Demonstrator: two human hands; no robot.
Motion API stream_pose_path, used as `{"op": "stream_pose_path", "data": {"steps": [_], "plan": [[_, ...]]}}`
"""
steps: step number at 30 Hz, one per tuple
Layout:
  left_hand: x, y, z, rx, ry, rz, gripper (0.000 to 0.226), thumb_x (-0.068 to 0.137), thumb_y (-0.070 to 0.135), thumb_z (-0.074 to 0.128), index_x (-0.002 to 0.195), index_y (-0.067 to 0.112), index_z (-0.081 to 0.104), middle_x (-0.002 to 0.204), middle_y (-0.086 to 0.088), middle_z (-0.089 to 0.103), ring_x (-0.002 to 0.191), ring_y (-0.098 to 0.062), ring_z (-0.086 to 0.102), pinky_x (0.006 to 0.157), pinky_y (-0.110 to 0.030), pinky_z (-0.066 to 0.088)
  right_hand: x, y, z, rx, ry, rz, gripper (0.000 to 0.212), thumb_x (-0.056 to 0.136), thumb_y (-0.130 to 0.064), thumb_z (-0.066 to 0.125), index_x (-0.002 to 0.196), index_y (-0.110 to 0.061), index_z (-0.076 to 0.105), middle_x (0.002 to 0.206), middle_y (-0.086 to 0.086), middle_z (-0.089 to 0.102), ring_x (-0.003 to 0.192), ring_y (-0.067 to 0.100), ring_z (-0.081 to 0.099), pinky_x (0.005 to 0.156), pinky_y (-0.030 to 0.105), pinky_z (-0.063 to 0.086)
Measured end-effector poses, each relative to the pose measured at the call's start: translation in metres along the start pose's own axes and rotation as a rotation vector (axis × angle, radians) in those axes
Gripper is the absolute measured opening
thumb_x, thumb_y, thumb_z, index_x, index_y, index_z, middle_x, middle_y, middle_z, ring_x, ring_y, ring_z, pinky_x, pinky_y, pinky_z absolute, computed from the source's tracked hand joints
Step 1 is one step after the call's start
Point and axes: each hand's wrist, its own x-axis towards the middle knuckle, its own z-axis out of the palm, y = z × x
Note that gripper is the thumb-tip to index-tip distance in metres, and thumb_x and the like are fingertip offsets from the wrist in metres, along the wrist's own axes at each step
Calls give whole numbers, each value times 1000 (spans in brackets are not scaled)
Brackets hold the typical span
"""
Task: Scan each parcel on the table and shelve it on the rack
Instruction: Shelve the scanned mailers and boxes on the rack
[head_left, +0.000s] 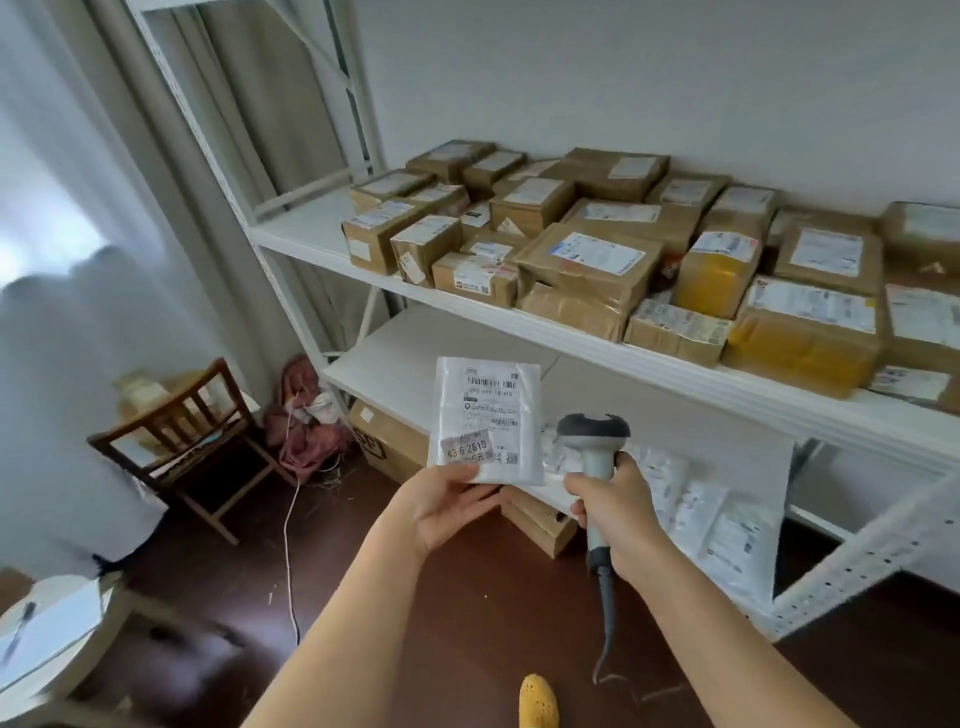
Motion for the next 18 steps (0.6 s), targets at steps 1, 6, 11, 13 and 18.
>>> {"op": "stream_pose_path", "data": {"steps": [1, 6, 11, 13, 18], "plan": [[21, 16, -7, -4, 50, 14, 29, 94, -14, 43, 115, 3, 55, 112, -23, 66, 99, -40, 67, 88, -57, 54, 21, -4, 15, -16, -18, 16, 30, 87, -1, 60, 114, -12, 51, 83, 9, 58, 63, 17, 56, 55, 27, 45], [121, 98, -48, -92, 330, 5, 38, 93, -15, 39, 125, 3, 50, 104, -20, 65, 91, -33, 67, 62, -43, 59, 119, -32, 92, -87, -80, 129, 31, 87, 0, 61, 115, -11, 51, 82, 12, 58, 58, 15, 55, 43, 20, 44], [197, 165, -93, -164, 541, 60, 54, 90, -19, 48, 139, -1, 38, 100, -22, 64, 80, -32, 67, 55, -39, 55, 190, -52, 161, -210, -105, 190, 30, 87, -2, 64, 114, -8, 52, 77, 10, 58, 54, 15, 55, 43, 20, 43], [228, 184, -109, -189, 574, 77, 53, 88, -22, 50, 137, -5, 41, 99, -22, 64, 81, -32, 66, 72, -41, 55, 213, -55, 186, -248, -108, 213, 28, 86, -2, 63, 111, -8, 52, 77, 10, 59, 52, 14, 54, 40, 16, 41], [334, 218, -145, -5, 548, 28, 40, 93, -12, 50, 133, -8, 48, 85, -13, 58, 74, -22, 60, 62, -27, 59, 283, -45, 235, -302, -65, 263, 29, 84, -3, 65, 111, -10, 55, 73, 12, 61, 54, 19, 56, 51, 28, 46]]}}
